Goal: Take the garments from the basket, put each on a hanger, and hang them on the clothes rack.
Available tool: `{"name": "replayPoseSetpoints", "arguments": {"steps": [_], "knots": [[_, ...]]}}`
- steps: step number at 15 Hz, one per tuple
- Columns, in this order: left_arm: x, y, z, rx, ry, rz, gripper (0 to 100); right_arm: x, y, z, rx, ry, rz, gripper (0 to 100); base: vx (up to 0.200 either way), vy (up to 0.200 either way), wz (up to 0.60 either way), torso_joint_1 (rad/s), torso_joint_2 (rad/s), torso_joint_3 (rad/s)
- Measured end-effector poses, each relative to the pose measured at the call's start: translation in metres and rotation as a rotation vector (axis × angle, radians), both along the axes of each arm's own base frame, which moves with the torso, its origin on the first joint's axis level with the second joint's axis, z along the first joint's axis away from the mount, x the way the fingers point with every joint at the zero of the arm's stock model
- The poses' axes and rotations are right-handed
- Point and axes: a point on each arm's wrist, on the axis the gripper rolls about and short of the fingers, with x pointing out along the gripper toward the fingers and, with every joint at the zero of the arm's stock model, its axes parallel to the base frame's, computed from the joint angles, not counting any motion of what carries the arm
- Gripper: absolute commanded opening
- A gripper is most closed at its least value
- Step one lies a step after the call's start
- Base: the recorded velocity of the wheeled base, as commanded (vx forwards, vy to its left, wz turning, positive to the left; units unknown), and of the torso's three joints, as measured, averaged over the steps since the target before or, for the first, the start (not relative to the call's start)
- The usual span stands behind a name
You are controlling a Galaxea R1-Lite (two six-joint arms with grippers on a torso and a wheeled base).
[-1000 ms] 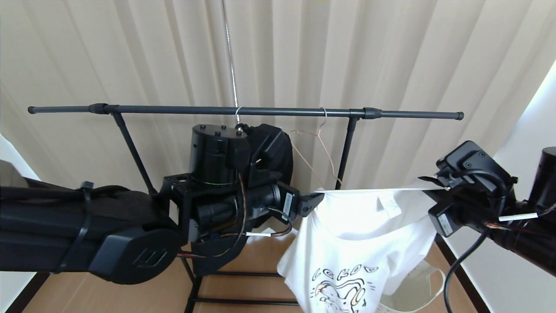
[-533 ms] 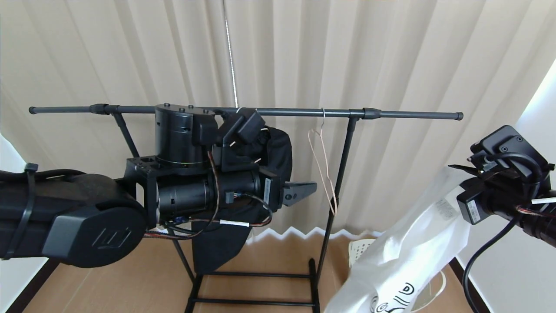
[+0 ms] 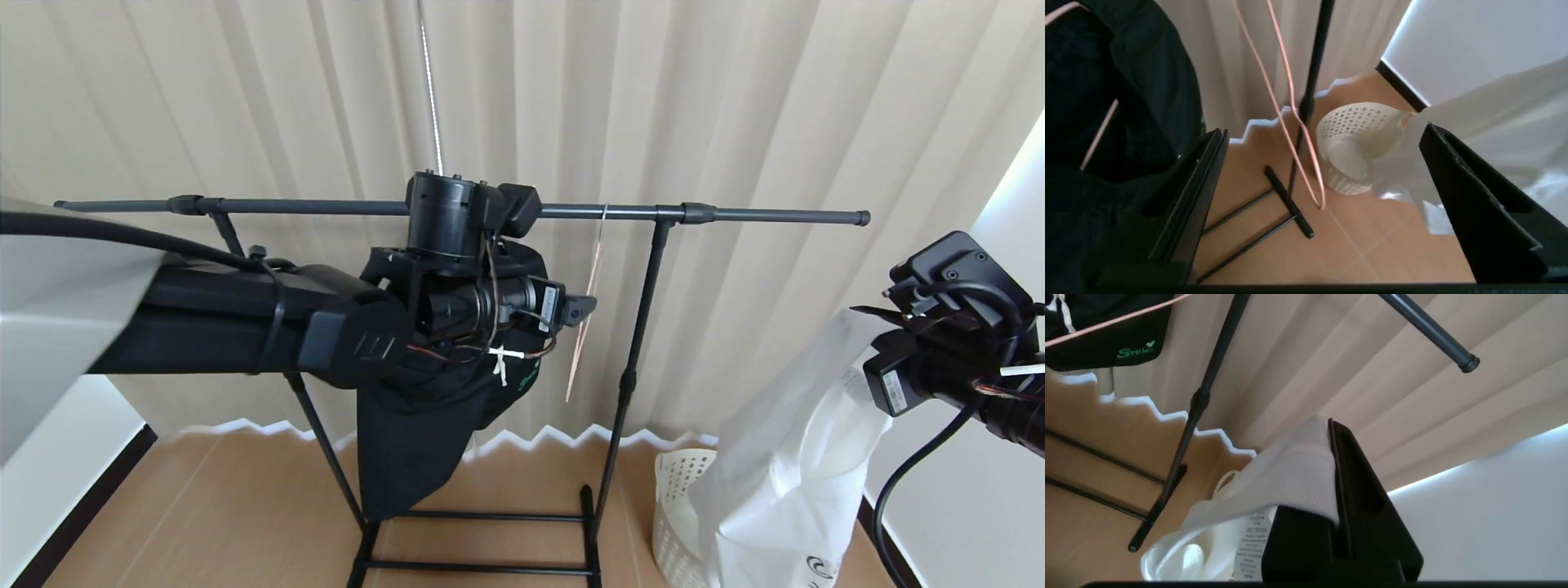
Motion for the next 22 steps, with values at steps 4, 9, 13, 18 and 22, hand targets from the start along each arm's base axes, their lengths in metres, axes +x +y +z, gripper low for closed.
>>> {"name": "replayPoseSetpoints", "arguments": {"steps": [4,9,13,18,22], "knots": [[0.039,-0.008,-0.029,0.132,-0.062,0.005,100,0.001,0.000,-0.003,-0.004,0.014,0.001,0,0.000,0.000,0.00,0.000,0.00,0.000],[0.069,-0.020,-0.055,0.172,-0.088,-0.003,100,0.007,0.003,-0.011,-0.011,0.040,0.003,0,0.000,0.000,0.00,0.000,0.00,0.000],[0.087,-0.032,-0.069,0.172,-0.117,-0.007,100,0.007,0.004,-0.013,-0.014,0.049,0.006,0,0.000,0.000,0.00,0.000,0.00,0.000],[0.110,-0.038,-0.087,0.158,-0.142,0.008,100,0.008,0.004,-0.014,-0.015,0.052,0.008,0,0.000,0.000,0.00,0.000,0.00,0.000],[0.122,-0.033,-0.107,0.165,-0.118,0.019,100,0.008,0.004,-0.015,-0.017,0.058,0.010,0,0.000,0.000,0.00,0.000,0.00,0.000]]}}
